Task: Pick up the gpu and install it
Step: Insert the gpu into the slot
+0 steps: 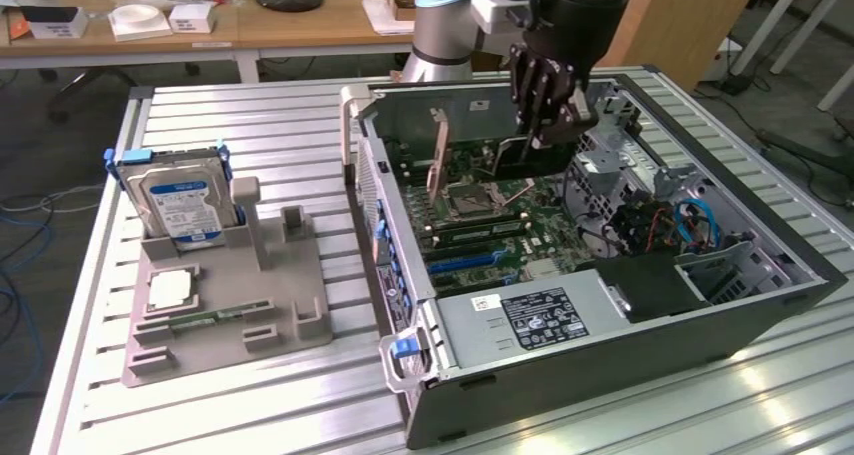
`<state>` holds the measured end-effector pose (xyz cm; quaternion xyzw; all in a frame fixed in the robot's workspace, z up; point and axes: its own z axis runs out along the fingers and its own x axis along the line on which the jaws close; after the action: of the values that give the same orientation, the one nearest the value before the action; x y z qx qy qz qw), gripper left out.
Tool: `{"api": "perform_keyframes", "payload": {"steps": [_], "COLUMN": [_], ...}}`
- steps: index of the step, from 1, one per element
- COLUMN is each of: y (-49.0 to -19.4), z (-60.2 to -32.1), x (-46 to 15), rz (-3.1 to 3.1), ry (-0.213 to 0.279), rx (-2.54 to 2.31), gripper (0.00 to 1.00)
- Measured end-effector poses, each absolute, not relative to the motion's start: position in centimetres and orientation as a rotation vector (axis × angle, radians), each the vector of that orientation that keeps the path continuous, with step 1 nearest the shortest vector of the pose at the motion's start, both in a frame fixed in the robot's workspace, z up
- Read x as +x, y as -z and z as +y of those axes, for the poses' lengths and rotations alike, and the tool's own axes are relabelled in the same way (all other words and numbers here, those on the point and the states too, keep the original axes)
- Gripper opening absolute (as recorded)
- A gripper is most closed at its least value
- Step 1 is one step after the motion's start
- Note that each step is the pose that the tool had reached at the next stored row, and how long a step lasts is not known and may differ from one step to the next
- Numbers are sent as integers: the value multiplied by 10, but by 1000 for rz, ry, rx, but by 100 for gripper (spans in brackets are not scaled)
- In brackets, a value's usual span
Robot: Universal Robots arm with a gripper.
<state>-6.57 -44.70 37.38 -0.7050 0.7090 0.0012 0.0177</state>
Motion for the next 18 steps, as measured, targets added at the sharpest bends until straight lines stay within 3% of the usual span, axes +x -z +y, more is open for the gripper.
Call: {"api": "perform_keyframes", "payload": {"steps": [18], "y": [-368], "z": [-447], "x": [-72], "rz": [2204], "ry": [-5], "rx": [-2191], "gripper": [26]}}
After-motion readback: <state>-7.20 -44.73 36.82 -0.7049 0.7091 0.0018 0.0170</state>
